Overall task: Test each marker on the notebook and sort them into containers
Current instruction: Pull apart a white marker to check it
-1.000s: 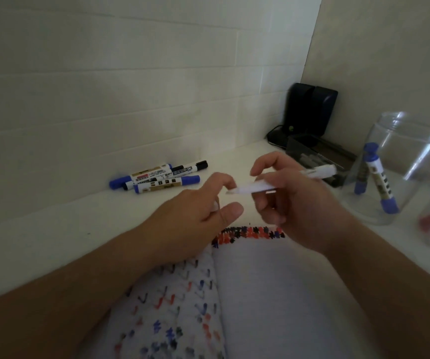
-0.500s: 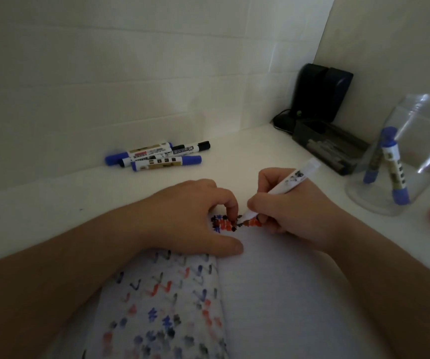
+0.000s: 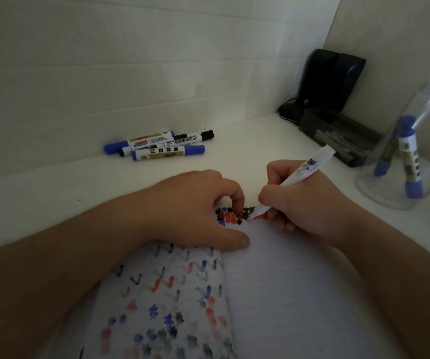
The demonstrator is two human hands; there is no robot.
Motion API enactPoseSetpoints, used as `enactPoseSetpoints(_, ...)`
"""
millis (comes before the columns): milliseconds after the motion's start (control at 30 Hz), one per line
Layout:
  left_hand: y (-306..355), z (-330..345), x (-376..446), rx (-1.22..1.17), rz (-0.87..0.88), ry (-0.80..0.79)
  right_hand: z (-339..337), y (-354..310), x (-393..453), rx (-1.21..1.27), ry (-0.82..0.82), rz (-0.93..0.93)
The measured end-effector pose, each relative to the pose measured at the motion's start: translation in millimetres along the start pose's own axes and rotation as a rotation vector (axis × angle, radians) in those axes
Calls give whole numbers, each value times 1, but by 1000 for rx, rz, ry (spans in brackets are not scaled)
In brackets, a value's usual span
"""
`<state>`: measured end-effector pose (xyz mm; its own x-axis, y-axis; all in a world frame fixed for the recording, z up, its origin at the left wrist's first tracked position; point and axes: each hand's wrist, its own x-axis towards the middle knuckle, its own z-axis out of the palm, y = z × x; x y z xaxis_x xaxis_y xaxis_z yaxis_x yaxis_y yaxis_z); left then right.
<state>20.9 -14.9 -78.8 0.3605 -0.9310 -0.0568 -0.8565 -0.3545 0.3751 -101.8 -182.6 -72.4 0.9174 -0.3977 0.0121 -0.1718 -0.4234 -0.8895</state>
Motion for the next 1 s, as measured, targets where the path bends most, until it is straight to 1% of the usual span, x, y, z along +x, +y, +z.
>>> enactPoseSetpoints(233, 1, 0, -1, 9, -8, -9, 1, 0, -1, -8, 1, -6)
enactPoseSetpoints(433, 2, -1, -1, 9, -13, -19, 1, 2, 1, 64, 21, -6)
enactPoseSetpoints(600, 2, -1, -1, 13, -7, -13, 1, 3, 1, 3, -5, -4)
enactPoseSetpoints(700, 2, 0, -1, 17, -6, -12, 0, 3, 1, 52, 1, -12)
enactPoseSetpoints(900, 2, 0, -2, 10, -3, -3, -1, 2, 0, 39, -38, 5)
enactPoseSetpoints(1000, 3, 0, -2, 0, 0, 0, -2, 2, 1, 116, -29, 14)
